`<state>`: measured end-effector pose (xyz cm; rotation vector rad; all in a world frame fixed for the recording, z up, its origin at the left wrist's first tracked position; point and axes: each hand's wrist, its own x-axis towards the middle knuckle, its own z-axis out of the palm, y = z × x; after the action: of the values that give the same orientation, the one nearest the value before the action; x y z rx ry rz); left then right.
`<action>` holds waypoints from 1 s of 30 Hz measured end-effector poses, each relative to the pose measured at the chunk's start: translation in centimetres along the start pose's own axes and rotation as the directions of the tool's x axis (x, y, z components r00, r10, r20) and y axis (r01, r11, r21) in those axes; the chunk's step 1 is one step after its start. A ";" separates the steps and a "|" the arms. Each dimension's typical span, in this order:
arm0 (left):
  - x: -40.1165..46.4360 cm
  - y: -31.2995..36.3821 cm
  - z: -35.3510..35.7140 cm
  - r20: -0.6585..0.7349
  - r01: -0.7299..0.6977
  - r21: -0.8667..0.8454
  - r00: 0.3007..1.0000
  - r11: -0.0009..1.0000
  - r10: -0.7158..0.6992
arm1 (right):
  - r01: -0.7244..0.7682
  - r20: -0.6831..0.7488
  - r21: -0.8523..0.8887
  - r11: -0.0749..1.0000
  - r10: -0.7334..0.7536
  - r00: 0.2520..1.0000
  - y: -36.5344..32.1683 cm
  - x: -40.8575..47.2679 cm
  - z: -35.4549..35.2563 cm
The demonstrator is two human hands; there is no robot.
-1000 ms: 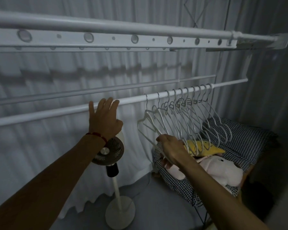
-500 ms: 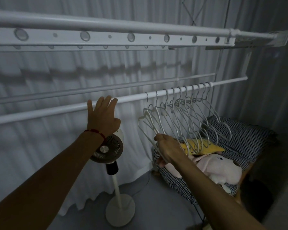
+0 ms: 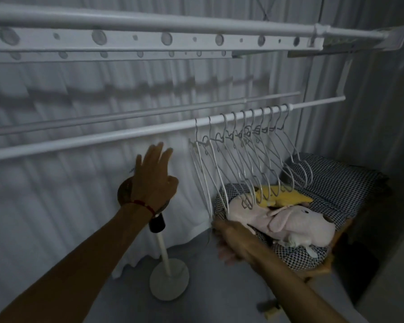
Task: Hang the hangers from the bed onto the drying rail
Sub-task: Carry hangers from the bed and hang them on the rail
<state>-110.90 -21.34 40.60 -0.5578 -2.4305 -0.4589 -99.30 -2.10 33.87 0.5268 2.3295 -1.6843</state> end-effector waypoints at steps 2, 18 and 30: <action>-2.9 2.9 1.1 -0.033 -0.018 -0.194 0.999 0.981 0.012 | -0.098 0.051 0.043 0.994 0.096 0.994 2.7 -1.0 0.2; -25.8 26.6 12.0 0.613 0.141 -0.706 0.612 0.694 0.499 | -0.199 -0.684 0.023 0.980 0.160 0.712 25.5 -21.3 -4.0; -55.6 40.9 -0.6 0.437 -0.102 -0.900 -0.206 0.425 0.876 | -0.387 -0.616 0.725 0.570 0.788 0.006 49.8 -56.1 13.2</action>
<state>-49.93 -2.39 14.48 -3.1414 -2.3968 -0.4638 -28.18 -9.56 7.66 2.8065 1.4899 -1.3552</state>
